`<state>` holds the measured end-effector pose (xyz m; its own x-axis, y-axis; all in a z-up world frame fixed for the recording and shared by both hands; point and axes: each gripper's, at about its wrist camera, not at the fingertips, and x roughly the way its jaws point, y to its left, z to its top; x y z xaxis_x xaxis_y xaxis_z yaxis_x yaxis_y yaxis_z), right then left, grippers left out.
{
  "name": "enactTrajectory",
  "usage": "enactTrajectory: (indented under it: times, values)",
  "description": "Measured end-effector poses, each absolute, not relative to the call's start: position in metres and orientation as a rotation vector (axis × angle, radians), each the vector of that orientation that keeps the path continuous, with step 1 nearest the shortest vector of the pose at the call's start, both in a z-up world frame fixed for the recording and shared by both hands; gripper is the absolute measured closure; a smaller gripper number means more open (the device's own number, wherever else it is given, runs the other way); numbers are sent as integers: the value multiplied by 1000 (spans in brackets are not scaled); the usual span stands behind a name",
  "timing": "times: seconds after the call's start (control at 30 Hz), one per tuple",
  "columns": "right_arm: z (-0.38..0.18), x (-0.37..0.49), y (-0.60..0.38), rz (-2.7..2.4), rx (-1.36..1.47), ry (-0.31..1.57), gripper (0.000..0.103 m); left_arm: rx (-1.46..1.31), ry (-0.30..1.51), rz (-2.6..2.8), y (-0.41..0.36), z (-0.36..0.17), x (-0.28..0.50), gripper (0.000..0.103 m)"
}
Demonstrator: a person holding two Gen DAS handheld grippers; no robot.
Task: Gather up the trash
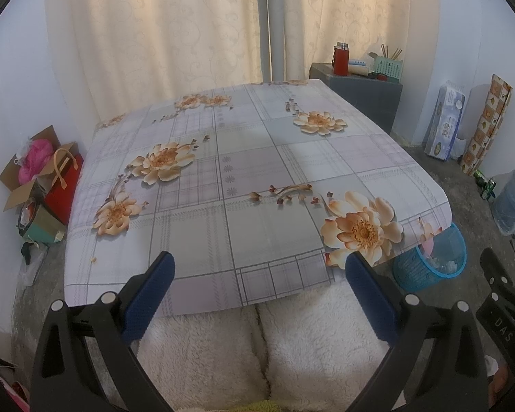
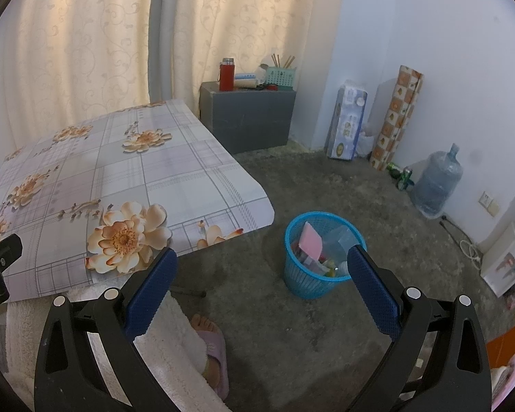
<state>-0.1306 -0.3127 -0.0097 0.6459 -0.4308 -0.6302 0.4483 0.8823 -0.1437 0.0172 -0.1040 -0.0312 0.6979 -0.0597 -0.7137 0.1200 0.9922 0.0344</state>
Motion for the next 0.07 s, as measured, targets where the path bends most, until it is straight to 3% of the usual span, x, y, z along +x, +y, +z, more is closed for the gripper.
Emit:
enactTrajectory:
  times: [0.07]
  values:
    - [-10, -131, -314, -500, 27, 710, 8, 81, 791, -100, -104, -31, 16, 6]
